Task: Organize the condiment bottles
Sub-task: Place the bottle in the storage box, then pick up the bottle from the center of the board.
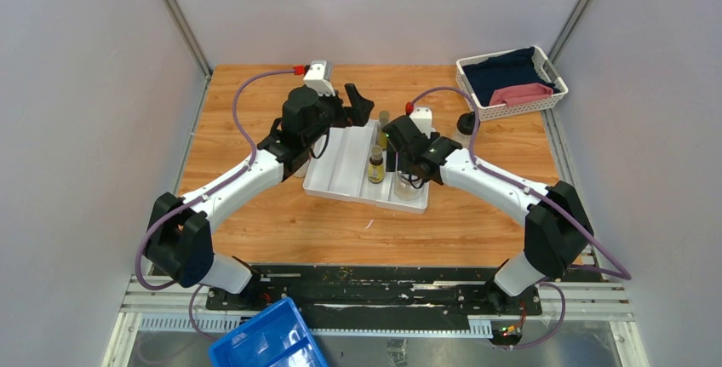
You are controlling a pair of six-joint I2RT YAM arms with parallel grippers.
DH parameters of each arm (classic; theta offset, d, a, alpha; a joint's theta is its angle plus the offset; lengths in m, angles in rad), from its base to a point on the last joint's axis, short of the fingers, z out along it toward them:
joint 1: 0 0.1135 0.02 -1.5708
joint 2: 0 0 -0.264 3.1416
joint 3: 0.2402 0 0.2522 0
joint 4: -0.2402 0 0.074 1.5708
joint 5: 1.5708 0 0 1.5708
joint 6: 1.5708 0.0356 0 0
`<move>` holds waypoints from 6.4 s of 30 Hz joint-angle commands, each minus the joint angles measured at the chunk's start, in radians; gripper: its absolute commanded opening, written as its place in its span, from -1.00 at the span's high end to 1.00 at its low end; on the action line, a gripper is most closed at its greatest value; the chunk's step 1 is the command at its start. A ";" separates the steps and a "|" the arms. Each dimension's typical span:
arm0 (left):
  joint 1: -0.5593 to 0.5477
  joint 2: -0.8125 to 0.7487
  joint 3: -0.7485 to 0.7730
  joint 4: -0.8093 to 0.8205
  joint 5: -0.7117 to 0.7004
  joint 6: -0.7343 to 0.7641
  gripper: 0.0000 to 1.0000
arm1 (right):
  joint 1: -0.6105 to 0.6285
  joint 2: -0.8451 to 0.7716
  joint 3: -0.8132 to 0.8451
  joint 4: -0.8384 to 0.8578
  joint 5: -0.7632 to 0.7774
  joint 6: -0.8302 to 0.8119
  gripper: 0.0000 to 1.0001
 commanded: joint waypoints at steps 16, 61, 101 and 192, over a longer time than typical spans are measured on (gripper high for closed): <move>-0.009 0.000 -0.002 0.010 0.006 -0.007 -1.00 | 0.014 -0.037 -0.073 -0.039 0.022 0.037 -0.28; -0.010 0.005 -0.003 0.010 0.013 -0.009 -1.00 | 0.071 0.076 0.033 -0.127 0.154 0.245 0.72; -0.012 0.015 0.006 0.009 0.014 -0.011 -1.00 | 0.079 0.062 0.101 -0.133 0.159 0.189 -0.76; 0.100 0.269 0.223 -0.099 0.026 0.001 -1.00 | -0.576 0.335 0.345 0.040 -0.074 -0.172 -0.51</move>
